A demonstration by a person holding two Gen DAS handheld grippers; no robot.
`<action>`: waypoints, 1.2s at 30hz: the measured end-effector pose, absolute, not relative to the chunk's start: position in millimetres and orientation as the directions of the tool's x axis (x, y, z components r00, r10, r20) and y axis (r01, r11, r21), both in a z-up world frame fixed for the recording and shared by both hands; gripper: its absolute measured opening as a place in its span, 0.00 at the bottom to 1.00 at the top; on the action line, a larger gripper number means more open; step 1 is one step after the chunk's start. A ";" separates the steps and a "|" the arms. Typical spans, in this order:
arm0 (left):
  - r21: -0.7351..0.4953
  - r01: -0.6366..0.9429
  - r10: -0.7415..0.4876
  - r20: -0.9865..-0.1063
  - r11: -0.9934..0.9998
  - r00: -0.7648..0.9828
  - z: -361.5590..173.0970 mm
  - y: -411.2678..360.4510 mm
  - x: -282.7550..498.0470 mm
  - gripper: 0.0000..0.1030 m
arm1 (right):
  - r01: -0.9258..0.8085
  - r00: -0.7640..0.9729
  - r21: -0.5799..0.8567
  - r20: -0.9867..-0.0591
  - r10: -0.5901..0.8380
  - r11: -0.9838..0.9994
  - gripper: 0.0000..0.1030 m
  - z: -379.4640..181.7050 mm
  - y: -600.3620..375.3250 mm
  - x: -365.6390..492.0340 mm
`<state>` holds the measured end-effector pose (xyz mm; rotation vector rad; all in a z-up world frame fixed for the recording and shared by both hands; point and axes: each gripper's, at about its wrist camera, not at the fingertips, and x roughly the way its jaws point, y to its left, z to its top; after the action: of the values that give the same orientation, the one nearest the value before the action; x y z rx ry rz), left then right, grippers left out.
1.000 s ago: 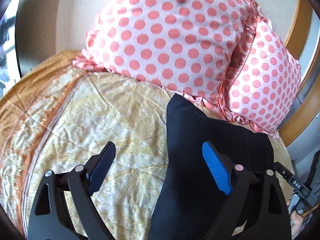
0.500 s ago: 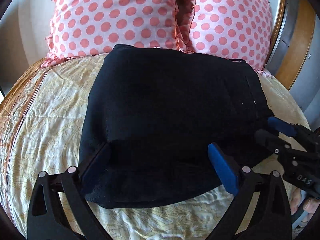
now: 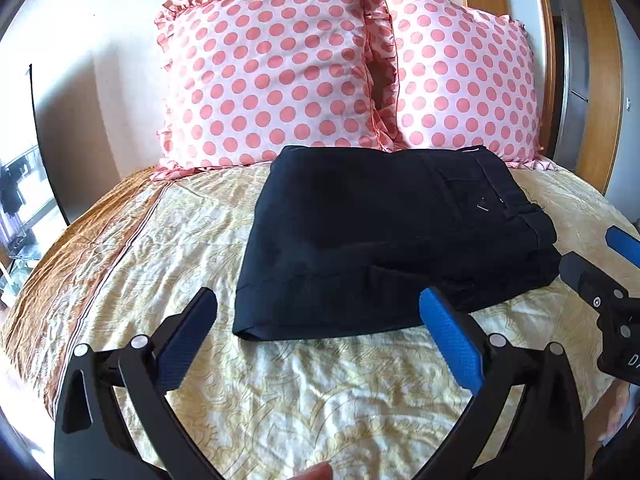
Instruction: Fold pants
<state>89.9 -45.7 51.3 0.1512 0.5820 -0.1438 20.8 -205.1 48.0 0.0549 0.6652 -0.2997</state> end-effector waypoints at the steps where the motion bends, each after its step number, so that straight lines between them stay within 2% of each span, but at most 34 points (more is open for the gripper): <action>1: 0.103 0.166 -0.083 -0.548 0.981 0.832 51.2 -42.1 83.9 0.98 | 0.294 0.745 -0.051 -0.613 -0.263 0.954 0.99 47.6 -202.1 17.0; 10: 0.116 0.105 -0.023 -0.557 0.988 0.830 40.1 -11.7 43.0 0.98 | 0.301 0.749 -0.101 -0.591 -0.300 0.948 0.99 42.6 -177.7 -12.7; 15: 0.109 0.116 -0.035 -0.563 0.987 0.826 35.4 -6.4 27.6 0.98 | 0.298 0.749 -0.100 -0.593 -0.298 0.949 0.99 38.4 -168.7 -22.9; 26: 0.156 0.100 0.008 -0.575 0.983 0.818 27.8 -6.1 26.5 0.98 | 0.311 0.734 -0.128 -0.598 -0.323 0.942 0.99 33.7 -164.7 -30.3; 36: 0.149 0.115 -0.004 -0.592 0.982 0.806 23.2 -7.8 31.3 0.98 | 0.311 0.723 -0.127 -0.611 -0.322 0.942 0.99 29.2 -163.8 -26.0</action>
<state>31.3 -7.8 23.2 0.1817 0.6313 -0.0642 -26.0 -163.8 29.2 -0.0159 0.6778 -0.3495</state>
